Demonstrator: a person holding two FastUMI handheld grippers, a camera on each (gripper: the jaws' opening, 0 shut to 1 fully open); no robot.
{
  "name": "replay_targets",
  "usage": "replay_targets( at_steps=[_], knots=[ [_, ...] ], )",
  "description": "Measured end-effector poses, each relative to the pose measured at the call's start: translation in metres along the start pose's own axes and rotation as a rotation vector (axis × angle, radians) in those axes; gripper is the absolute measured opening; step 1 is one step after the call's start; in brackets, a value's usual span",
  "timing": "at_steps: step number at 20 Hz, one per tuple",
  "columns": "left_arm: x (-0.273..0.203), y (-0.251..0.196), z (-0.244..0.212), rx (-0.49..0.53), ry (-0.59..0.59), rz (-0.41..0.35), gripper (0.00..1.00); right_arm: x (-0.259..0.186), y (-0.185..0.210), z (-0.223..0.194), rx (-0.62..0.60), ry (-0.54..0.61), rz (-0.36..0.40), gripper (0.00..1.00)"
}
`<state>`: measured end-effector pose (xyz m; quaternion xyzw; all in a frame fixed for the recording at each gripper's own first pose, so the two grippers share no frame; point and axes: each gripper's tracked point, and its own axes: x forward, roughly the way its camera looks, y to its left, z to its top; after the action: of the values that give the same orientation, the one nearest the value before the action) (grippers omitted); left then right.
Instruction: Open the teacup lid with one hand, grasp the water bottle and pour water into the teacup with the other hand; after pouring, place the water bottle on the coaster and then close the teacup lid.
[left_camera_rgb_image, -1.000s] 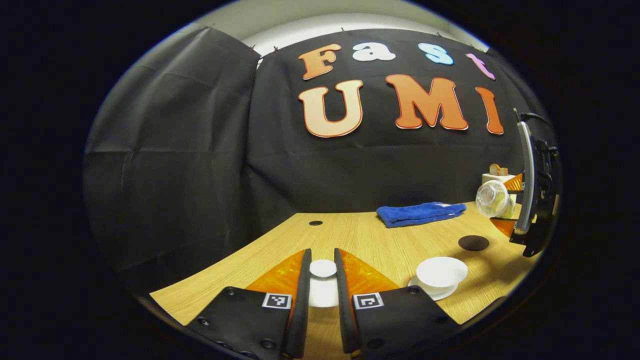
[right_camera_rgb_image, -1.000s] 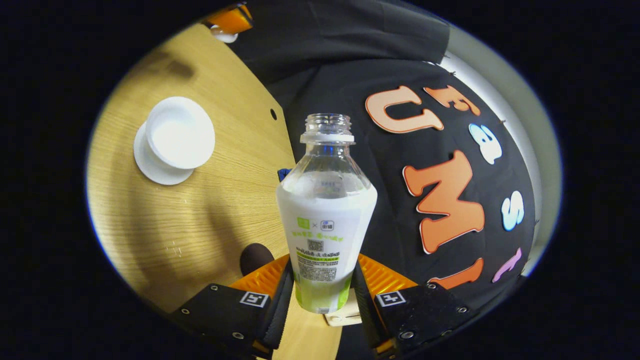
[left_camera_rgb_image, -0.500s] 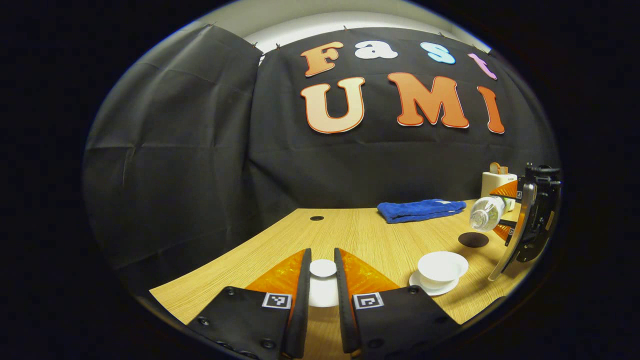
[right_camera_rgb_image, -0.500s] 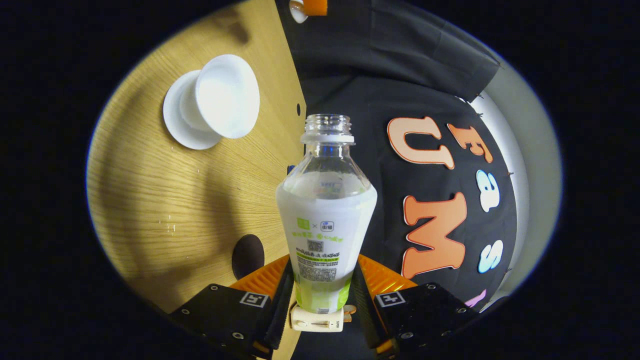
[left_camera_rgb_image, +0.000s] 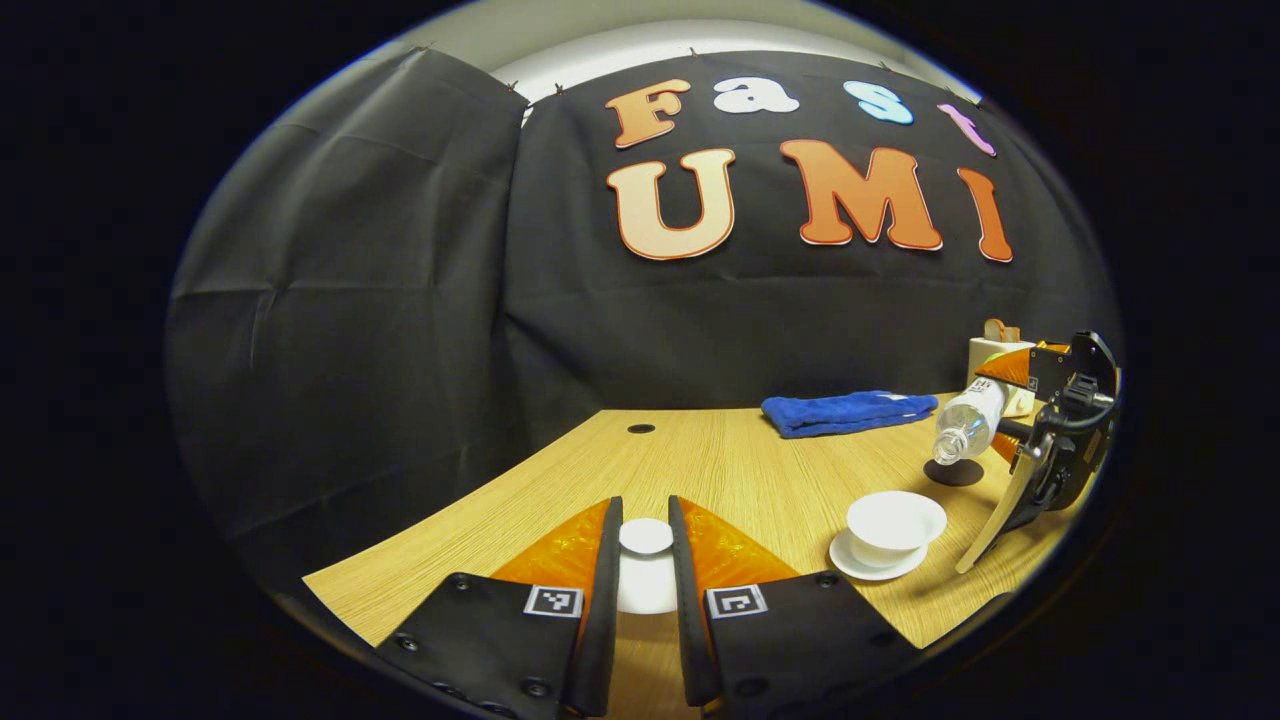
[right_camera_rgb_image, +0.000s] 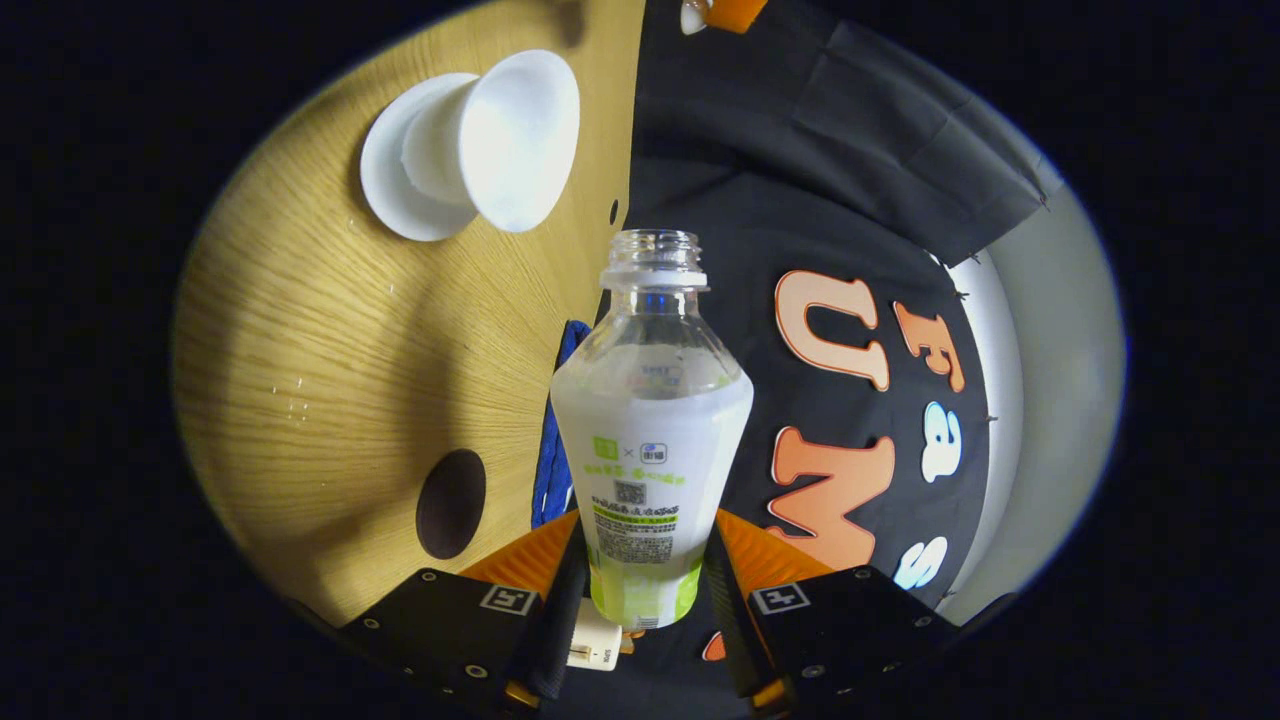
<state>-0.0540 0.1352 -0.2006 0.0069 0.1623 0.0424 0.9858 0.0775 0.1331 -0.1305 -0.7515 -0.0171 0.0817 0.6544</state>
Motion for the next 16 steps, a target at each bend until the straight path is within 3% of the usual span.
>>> replay_targets(
  at_steps=[16],
  knots=[
    [0.0, 0.007, 0.002, 0.015, -0.011, 0.016, 0.31, 0.002, -0.035, 0.004, -0.134, -0.055, -0.133, 0.63]
  ],
)
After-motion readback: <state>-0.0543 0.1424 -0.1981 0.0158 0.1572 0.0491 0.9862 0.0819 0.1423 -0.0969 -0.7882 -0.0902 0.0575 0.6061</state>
